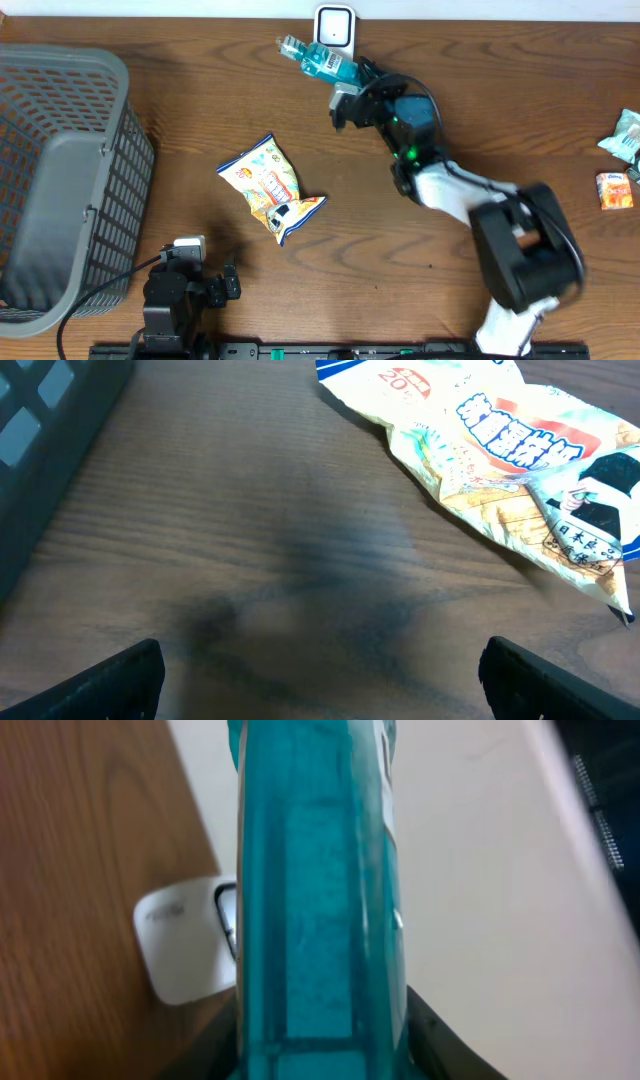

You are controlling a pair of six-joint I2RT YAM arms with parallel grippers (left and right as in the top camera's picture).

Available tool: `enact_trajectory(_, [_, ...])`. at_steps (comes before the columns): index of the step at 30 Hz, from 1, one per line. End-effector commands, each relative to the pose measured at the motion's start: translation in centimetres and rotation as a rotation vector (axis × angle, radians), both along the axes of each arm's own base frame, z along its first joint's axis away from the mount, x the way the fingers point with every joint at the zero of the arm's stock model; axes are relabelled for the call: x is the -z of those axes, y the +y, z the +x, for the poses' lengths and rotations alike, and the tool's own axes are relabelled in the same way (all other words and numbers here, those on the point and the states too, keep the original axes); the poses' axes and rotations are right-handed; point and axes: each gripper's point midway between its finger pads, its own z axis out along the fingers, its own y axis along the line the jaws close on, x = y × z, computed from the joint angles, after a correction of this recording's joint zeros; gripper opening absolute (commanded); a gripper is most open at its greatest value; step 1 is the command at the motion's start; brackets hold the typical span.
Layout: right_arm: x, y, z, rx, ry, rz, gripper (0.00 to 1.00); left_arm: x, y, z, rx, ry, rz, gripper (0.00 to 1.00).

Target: Scan the item barcode

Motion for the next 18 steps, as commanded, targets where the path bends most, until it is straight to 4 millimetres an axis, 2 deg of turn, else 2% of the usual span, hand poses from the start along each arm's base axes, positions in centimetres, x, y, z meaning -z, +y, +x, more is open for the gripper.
enact_trajectory(1, [-1.6, -0.6, 3.9, 0.071, -0.086, -0.010, 0.01, 0.6, 0.2, -0.3, 0.000, 0.021, 0.016, 0.98])
enact_trajectory(5, [-2.1, 0.4, 8.2, 0.105, -0.122, 0.007, 0.01, 0.6, 0.2, -0.3, 0.000, 0.021, 0.017, 0.98])
enact_trajectory(7, [-1.3, 0.8, 10.7, 0.115, -0.094, -0.023, 0.01, 0.6, 0.2, -0.3, 0.000, 0.021, 0.017, 0.98])
enact_trajectory(9, [-0.2, 0.9, 12.2, 0.119, -0.072, -0.080, 0.01, 0.6, 0.2, -0.3, 0.000, 0.021, 0.017, 0.98])
enact_trajectory(12, [0.3, 0.4, 14.7, 0.174, -0.101, -0.114, 0.01, 0.6, 0.2, -0.3, 0.000, 0.021, 0.017, 0.98])
enact_trajectory(18, [1.1, -0.6, 17.1, 0.232, -0.141, -0.152, 0.01, 0.6, 0.2, -0.3, 0.000, 0.021, 0.017, 0.98])
